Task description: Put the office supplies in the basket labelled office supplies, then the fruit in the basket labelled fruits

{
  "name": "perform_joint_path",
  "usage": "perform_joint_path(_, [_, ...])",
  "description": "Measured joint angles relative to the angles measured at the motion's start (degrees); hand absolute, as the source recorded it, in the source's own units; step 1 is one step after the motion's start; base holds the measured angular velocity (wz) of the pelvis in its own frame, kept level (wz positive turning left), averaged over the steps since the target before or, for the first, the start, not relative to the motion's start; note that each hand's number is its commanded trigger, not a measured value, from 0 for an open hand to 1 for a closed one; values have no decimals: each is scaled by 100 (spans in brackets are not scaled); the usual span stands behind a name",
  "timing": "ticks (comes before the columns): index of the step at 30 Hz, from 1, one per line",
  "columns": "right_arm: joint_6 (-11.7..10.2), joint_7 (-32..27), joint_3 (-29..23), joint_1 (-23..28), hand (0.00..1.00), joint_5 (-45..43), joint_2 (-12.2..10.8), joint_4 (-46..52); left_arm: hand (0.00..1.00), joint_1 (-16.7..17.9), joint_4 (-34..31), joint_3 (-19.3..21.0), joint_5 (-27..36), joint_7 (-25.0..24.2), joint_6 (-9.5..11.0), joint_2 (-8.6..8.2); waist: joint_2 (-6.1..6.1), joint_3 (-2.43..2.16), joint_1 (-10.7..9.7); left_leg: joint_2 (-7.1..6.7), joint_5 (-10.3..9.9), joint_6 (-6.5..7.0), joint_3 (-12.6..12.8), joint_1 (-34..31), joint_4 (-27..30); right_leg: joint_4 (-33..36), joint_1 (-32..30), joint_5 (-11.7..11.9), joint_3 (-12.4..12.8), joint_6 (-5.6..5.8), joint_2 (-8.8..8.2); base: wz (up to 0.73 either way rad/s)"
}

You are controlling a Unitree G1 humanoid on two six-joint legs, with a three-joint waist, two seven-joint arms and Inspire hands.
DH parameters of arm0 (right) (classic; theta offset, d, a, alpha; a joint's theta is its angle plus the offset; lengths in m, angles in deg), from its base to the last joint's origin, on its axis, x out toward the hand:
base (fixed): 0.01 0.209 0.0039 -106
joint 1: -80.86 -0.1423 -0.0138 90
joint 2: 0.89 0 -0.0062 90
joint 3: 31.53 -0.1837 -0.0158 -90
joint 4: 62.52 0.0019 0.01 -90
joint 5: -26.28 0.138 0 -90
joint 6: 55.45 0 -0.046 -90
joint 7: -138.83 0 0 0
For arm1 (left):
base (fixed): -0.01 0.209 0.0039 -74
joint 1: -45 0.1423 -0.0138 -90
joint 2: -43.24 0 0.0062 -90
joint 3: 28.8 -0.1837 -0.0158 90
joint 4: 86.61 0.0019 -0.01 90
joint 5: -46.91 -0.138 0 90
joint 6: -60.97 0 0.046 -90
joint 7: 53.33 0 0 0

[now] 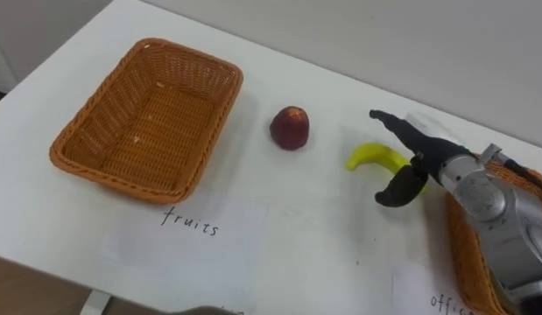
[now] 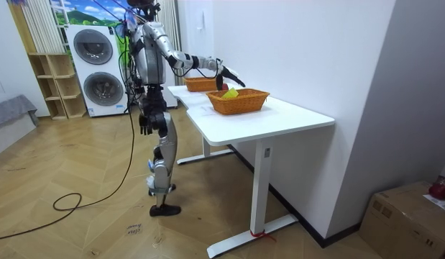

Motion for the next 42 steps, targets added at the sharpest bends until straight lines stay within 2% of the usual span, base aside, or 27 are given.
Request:
perform_joint_path(8, [-6, -70, 122, -49, 0, -21, 21, -398, 0, -5, -27, -44, -7, -7, 17, -11, 46, -21, 65, -3, 2, -4, -75, -77, 6, 2, -5, 0, -154, 0, -8, 6])
perform_joint_path(18, [-6, -70, 124, -48, 0, -171, 47, -614, 0, 9, -96, -49, -11, -8, 18, -6, 47, -22, 70, -12, 3, -5, -117, -94, 10, 4, 0, 0, -179, 0, -12, 1])
perform_joint_path(28, [-85, -70, 123, -275, 0, -175, 53, -1416, 0, 56, -198, -66, 3, -14, 41, -3, 53, -18, 63, -22, 5, -7, -206, -92, 26, 1, 45, 0, -194, 0, -12, 4])
perform_joint_path(36, [-130, -71, 123, -344, 0, -170, 81, -1552, 0, 52, -206, -66, 4, -9, 60, -3, 73, -6, 70, -41, 5, -7, -291, -150, 92, -2, 60, 0, -322, 0, -25, 6])
perform_joint_path(42, [-126, -72, 123, -344, 0, -170, 82, -1592, 0, 51, -207, -61, 3, 0, 53, -4, 94, -14, 77, -67, 6, -6, -380, -203, 148, -2, 57, 0, -382, 0, -39, 5])
